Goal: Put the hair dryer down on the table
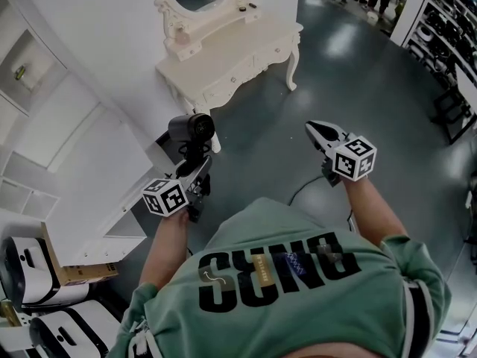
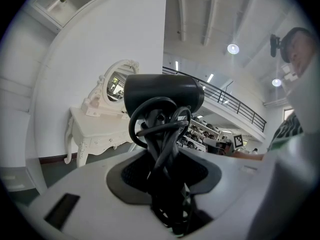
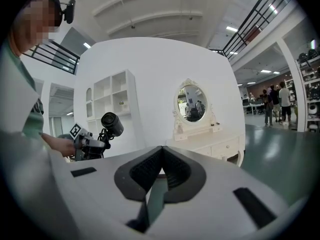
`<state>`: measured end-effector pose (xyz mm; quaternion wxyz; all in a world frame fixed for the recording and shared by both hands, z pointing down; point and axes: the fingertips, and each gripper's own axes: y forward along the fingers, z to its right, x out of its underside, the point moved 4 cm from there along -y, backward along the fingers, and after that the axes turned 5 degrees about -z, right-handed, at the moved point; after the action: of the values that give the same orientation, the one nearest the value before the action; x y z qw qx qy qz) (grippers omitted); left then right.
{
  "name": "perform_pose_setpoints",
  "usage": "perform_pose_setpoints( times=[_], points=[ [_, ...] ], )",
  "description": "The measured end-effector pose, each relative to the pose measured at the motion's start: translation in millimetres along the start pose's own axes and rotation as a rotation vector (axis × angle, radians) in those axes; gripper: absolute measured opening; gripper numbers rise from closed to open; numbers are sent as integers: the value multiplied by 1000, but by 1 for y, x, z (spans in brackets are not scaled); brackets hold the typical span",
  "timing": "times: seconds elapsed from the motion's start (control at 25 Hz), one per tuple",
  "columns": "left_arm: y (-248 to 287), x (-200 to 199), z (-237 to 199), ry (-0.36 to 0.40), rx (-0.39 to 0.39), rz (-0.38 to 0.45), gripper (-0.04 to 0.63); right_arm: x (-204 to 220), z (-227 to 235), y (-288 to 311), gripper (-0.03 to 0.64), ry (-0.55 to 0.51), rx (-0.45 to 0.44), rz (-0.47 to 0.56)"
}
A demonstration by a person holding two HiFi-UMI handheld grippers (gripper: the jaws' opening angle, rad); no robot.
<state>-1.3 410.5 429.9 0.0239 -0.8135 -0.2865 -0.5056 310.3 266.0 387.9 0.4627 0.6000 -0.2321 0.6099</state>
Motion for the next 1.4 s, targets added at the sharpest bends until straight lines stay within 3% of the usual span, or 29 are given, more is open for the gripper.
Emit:
perform_pose_setpoints(
  times=[0.36,0.64,0.88,1.4],
  points=[
    [47,-2,27,-11,18,-2,170,8,44,-23,-6,25,-13,-4],
    [69,-13,-8,-18,32,-20,170,17,62,10,-6,49,1,-35],
    [94,-44,-78,-20,75,-30,170,8,77,81,-6,51,34,-70],
    [143,-190,-286,30,171,-127,170,-85,98,318,-6,85,136,-60]
  ],
)
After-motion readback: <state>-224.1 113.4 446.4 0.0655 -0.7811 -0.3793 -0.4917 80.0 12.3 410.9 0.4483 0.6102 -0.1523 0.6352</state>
